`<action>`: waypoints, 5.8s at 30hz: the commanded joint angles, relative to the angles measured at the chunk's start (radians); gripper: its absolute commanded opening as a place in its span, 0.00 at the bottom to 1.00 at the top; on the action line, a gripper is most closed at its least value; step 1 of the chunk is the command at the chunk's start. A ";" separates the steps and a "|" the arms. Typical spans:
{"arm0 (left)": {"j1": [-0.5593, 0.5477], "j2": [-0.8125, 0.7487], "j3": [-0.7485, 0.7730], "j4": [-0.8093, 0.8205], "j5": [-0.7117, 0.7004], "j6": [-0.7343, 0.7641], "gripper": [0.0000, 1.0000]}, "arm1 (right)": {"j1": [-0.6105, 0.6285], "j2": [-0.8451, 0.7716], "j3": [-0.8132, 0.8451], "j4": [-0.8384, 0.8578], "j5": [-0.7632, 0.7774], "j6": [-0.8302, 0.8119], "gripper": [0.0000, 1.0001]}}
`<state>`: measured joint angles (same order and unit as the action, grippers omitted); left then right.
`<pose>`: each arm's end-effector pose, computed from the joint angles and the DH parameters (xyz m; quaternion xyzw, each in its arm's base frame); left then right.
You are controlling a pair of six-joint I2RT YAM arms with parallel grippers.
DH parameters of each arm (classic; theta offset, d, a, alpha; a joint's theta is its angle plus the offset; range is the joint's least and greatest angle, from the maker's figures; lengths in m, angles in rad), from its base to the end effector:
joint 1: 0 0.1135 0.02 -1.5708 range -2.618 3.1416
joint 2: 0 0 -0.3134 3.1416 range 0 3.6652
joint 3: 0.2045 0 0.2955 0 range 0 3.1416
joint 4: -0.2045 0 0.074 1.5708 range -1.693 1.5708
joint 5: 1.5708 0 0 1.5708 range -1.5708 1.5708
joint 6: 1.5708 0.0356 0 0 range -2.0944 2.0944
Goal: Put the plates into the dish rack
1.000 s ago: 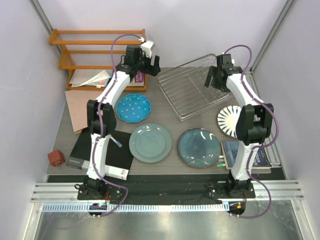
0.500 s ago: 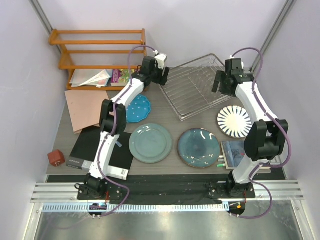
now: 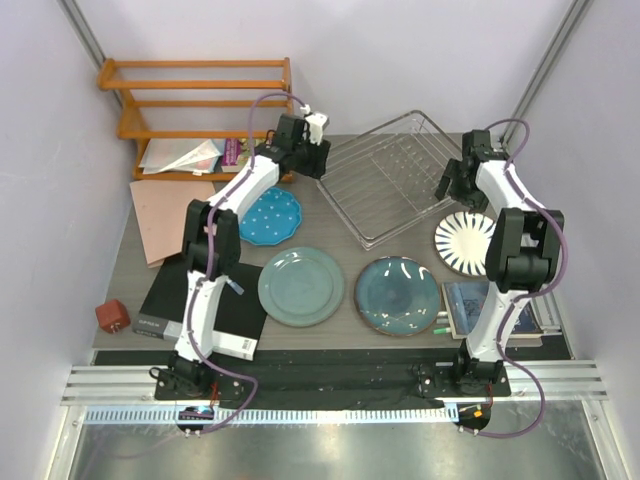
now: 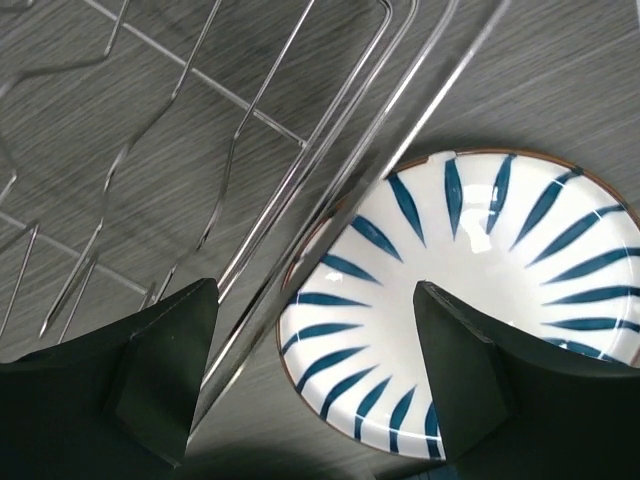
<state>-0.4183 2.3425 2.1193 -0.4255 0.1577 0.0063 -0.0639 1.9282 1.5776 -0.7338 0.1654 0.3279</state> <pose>0.5652 -0.2574 0.2666 0.2224 0.8654 -0.1598 0.4197 0.4717 -0.0361 0.2676 0.2078 0.9449 -0.0479 0.2485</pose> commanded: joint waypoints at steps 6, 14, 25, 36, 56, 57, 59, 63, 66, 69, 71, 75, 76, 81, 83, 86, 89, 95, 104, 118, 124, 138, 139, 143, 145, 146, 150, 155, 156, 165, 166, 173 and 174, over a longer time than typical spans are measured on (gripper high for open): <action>0.003 -0.215 -0.171 -0.056 0.043 -0.043 0.62 | -0.005 0.118 0.151 0.048 -0.187 0.007 0.67; 0.003 -0.174 -0.087 -0.050 0.011 -0.031 0.63 | 0.012 0.124 0.211 0.039 -0.118 -0.010 0.65; 0.003 0.050 0.143 0.004 -0.089 0.093 0.66 | 0.013 0.005 0.065 0.040 -0.102 -0.021 0.47; 0.003 0.066 0.108 -0.012 -0.066 0.107 0.66 | 0.027 0.029 0.143 0.025 -0.110 -0.079 0.33; 0.001 -0.205 -0.071 -0.165 -0.006 0.047 0.45 | 0.113 0.202 0.432 0.031 -0.133 -0.096 0.36; 0.003 -0.215 -0.088 -0.165 0.005 0.040 0.44 | 0.121 0.207 0.436 0.030 -0.135 -0.098 0.36; 0.001 -0.230 -0.126 -0.165 0.022 0.032 0.44 | 0.137 0.213 0.427 0.031 -0.136 -0.099 0.37; -0.002 -0.239 -0.173 -0.165 0.026 0.021 0.43 | 0.153 0.206 0.378 0.030 -0.129 -0.102 0.37; -0.008 -0.235 -0.186 -0.156 0.010 0.027 0.43 | 0.154 0.193 0.345 0.031 -0.101 -0.115 0.37; -0.010 -0.216 -0.171 -0.153 -0.038 0.043 0.41 | 0.153 0.173 0.312 0.036 -0.081 -0.131 0.36; -0.008 -0.204 -0.151 -0.154 -0.069 0.066 0.41 | 0.150 0.161 0.292 0.042 -0.076 -0.133 0.36; -0.007 -0.184 -0.111 -0.174 -0.087 0.080 0.39 | 0.150 0.155 0.280 0.048 -0.078 -0.133 0.36; -0.008 -0.196 -0.108 -0.176 -0.089 0.081 0.39 | 0.150 0.155 0.282 0.050 -0.073 -0.133 0.36; -0.007 -0.241 -0.162 -0.134 -0.148 0.115 0.46 | 0.145 0.150 0.280 0.056 -0.066 -0.136 0.37; -0.002 -0.215 -0.156 -0.147 -0.204 0.136 0.46 | 0.147 0.152 0.279 0.059 -0.066 -0.133 0.37; 0.006 -0.148 -0.105 -0.205 -0.222 0.146 0.47 | 0.147 0.153 0.283 0.059 -0.066 -0.132 0.37; 0.013 -0.108 -0.075 -0.243 -0.207 0.126 0.43 | 0.145 0.153 0.286 0.059 -0.064 -0.136 0.37; 0.009 -0.120 -0.081 -0.251 -0.161 0.103 0.29 | 0.133 0.149 0.291 0.059 -0.052 -0.148 0.37; -0.022 -0.245 -0.163 -0.263 -0.064 0.061 0.25 | 0.115 0.182 0.390 0.059 -0.047 -0.190 0.37; -0.119 -0.305 -0.251 -0.272 -0.003 0.031 0.22 | 0.116 0.275 0.499 0.043 -0.009 -0.231 0.37; -0.155 -0.272 -0.228 -0.268 0.003 0.029 0.22 | 0.113 0.291 0.496 0.054 0.011 -0.253 0.37; -0.211 -0.227 -0.211 -0.265 -0.030 0.023 0.22 | 0.115 0.459 0.679 0.097 0.013 -0.265 0.37; -0.211 -0.221 -0.205 -0.265 -0.040 0.023 0.22 | 0.115 0.466 0.697 0.099 0.017 -0.265 0.37; -0.212 -0.195 -0.182 -0.257 -0.067 0.024 0.24 | 0.115 0.489 0.723 0.122 0.020 -0.267 0.38; -0.211 -0.181 -0.170 -0.252 -0.067 0.024 0.24 | 0.115 0.499 0.742 0.131 0.022 -0.276 0.38; -0.212 -0.175 -0.162 -0.252 -0.072 0.024 0.24 | 0.115 0.500 0.751 0.140 0.023 -0.280 0.38; -0.211 -0.140 -0.113 -0.248 -0.121 0.026 0.24 | 0.115 0.520 0.794 0.158 0.025 -0.279 0.38; -0.211 -0.107 -0.052 -0.245 -0.141 0.043 0.27 | 0.116 0.525 0.806 0.211 0.028 -0.289 0.39; -0.211 -0.104 -0.033 -0.248 -0.141 0.044 0.31 | 0.115 0.528 0.817 0.212 0.029 -0.290 0.40; -0.211 -0.207 -0.084 -0.260 -0.092 0.027 0.64 | 0.115 0.448 0.766 0.226 0.043 -0.291 0.51; -0.211 -0.213 -0.088 -0.262 -0.092 0.027 0.65 | 0.116 0.442 0.763 0.226 0.051 -0.287 0.53; -0.209 -0.195 -0.073 -0.257 -0.072 0.024 0.68 | 0.111 0.373 0.733 0.229 0.118 -0.271 0.61; -0.209 -0.196 -0.067 -0.262 -0.090 0.020 0.72 | 0.110 0.342 0.720 0.229 0.114 -0.268 0.62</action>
<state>-0.6243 2.2009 2.0274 -0.6933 0.0555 0.0338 0.0399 2.4310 2.3089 -0.5503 0.2489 0.0479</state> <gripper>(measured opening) 0.677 0.603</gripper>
